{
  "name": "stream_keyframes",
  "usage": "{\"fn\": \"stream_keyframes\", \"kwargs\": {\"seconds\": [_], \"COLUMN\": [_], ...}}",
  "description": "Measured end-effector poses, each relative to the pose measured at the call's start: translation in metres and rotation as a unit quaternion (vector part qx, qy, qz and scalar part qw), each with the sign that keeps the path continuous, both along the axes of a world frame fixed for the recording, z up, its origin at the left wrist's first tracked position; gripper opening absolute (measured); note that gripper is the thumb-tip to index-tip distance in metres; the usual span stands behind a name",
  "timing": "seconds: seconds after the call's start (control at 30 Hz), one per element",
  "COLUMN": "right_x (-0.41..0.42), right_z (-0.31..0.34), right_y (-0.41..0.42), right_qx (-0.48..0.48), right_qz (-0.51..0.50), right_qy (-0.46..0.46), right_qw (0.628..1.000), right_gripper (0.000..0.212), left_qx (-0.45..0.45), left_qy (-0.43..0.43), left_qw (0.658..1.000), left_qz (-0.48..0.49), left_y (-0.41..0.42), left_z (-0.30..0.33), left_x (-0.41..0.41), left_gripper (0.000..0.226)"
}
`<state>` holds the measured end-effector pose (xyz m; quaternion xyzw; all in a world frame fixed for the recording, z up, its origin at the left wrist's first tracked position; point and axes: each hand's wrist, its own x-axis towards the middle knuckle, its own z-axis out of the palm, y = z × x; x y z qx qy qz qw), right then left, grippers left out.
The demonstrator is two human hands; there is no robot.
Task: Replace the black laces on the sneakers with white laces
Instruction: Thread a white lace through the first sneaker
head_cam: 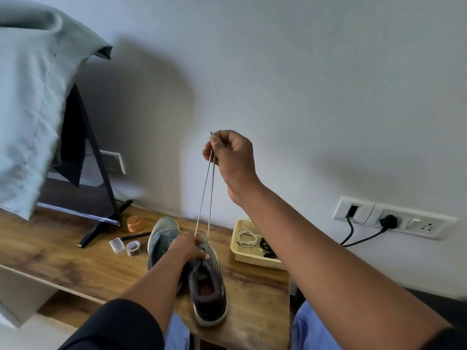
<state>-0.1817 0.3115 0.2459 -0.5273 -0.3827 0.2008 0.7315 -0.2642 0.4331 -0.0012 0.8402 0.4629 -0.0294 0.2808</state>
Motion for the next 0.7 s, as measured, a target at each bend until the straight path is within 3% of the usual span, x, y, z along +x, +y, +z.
{"fn": "stream_keyframes", "kwargs": {"seconds": [0.23, 0.5, 0.6, 0.7], "right_x": [0.000, 0.003, 0.005, 0.010], "right_z": [0.016, 0.023, 0.022, 0.022], "right_y": [-0.009, -0.006, -0.007, -0.008], "right_qx": [0.009, 0.064, 0.070, 0.053], "right_qz": [-0.001, 0.058, 0.070, 0.054], "right_qy": [0.063, 0.268, 0.266, 0.185], "right_qw": [0.998, 0.960, 0.959, 0.980], "right_gripper": [0.013, 0.016, 0.014, 0.014], "left_qx": [-0.001, 0.006, 0.012, 0.027], "left_qy": [-0.008, -0.025, -0.025, -0.025], "left_qw": [1.000, 1.000, 1.000, 0.999], "left_qz": [0.009, 0.003, 0.000, -0.014], "left_y": [-0.002, -0.007, -0.005, -0.002], "left_z": [0.004, 0.001, -0.001, 0.005], "left_x": [0.005, 0.013, 0.013, 0.015], "left_gripper": [0.069, 0.069, 0.068, 0.064]}}
